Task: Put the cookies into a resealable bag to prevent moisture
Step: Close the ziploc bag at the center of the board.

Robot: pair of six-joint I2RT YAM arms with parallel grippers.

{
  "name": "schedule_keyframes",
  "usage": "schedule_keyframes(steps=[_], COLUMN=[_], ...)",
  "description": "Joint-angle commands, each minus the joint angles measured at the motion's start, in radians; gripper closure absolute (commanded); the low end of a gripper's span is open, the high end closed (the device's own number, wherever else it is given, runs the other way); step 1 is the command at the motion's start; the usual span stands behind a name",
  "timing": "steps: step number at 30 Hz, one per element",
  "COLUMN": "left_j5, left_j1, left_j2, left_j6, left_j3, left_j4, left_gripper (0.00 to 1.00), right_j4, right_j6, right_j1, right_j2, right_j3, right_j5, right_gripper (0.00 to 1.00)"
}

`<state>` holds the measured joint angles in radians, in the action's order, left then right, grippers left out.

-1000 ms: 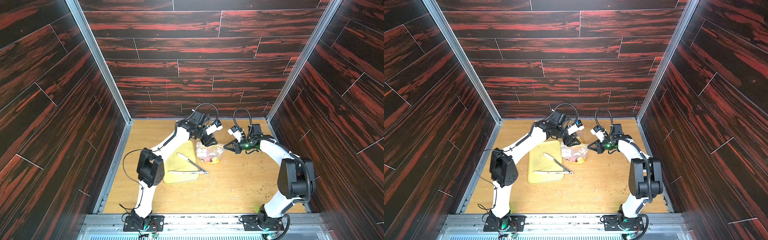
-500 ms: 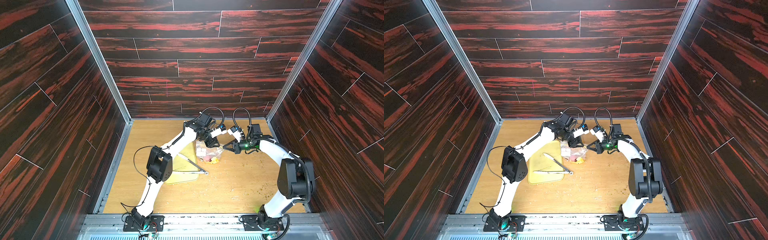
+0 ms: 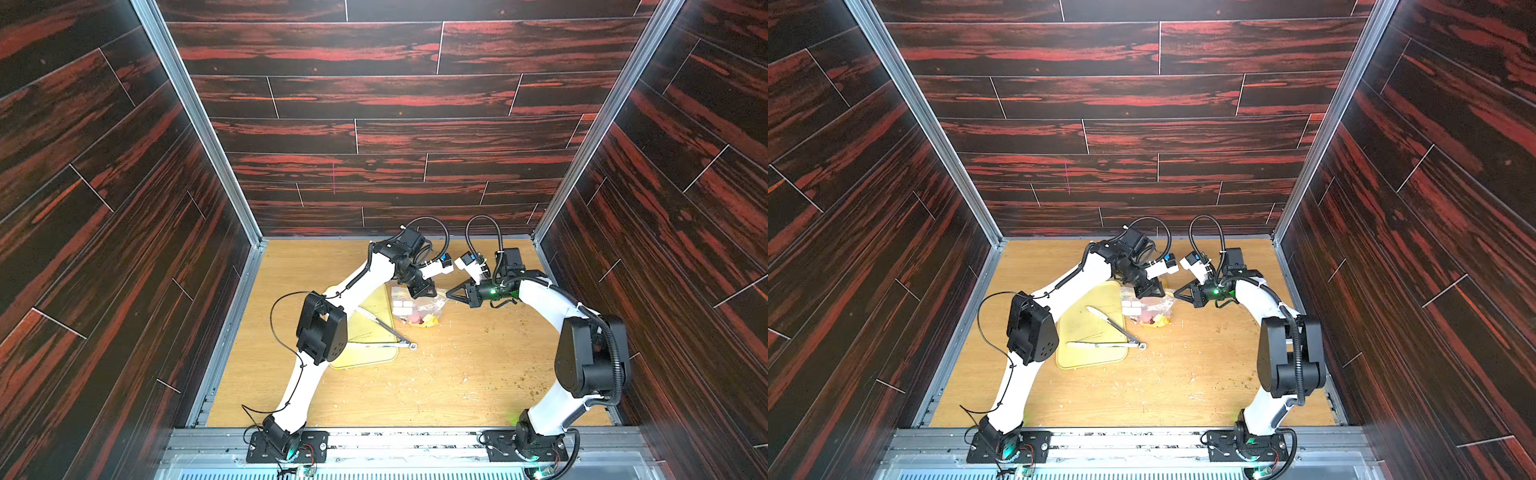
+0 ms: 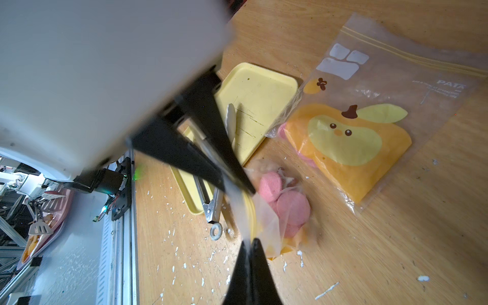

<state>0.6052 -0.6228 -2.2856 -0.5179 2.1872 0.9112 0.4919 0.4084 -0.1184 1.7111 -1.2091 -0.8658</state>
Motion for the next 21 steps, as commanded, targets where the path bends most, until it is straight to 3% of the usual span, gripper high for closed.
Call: schedule_keyframes(steps=[1, 6, 7, 9, 10, 12, 17, 19, 21], left_j5=[0.040, 0.025, 0.019, 0.020, 0.025, 0.032, 0.037, 0.030, 0.017], left_j1=[0.006, 0.017, 0.022, 0.031, 0.036, 0.042, 0.058, 0.064, 0.071], left_j2=[0.003, 0.006, 0.006, 0.006, 0.008, 0.013, 0.034, 0.053, 0.067], left_j6=[-0.025, -0.037, -0.034, -0.025, -0.024, -0.024, -0.031, -0.032, -0.021], left_j3=[0.034, 0.037, 0.037, 0.037, 0.037, 0.038, 0.017, -0.013, -0.045], left_j4=[0.063, 0.097, 0.100, 0.103, 0.106, 0.114, 0.135, 0.130, 0.108], left_gripper=[1.00, 1.00, 0.88, 0.84, 0.86, 1.00, 1.00, 0.81, 0.84], right_j4=[0.013, 0.014, 0.016, 0.016, 0.017, 0.016, 0.014, 0.014, 0.014], right_j6=[0.021, 0.023, 0.025, 0.025, 0.024, 0.023, 0.020, 0.021, 0.021], right_j1=[-0.001, 0.010, 0.011, 0.012, 0.012, 0.015, 0.026, 0.028, 0.029], right_j2=[0.014, 0.013, 0.012, 0.012, 0.012, 0.013, 0.012, 0.013, 0.012], right_j3=[-0.004, -0.002, 0.000, -0.001, -0.003, -0.003, 0.000, 0.002, 0.001], right_j5=[-0.006, -0.004, -0.006, -0.006, -0.006, -0.003, -0.001, 0.001, -0.002], right_gripper=[1.00, 1.00, 1.00, 1.00, 1.00, 1.00, 1.00, 1.00, 1.00])
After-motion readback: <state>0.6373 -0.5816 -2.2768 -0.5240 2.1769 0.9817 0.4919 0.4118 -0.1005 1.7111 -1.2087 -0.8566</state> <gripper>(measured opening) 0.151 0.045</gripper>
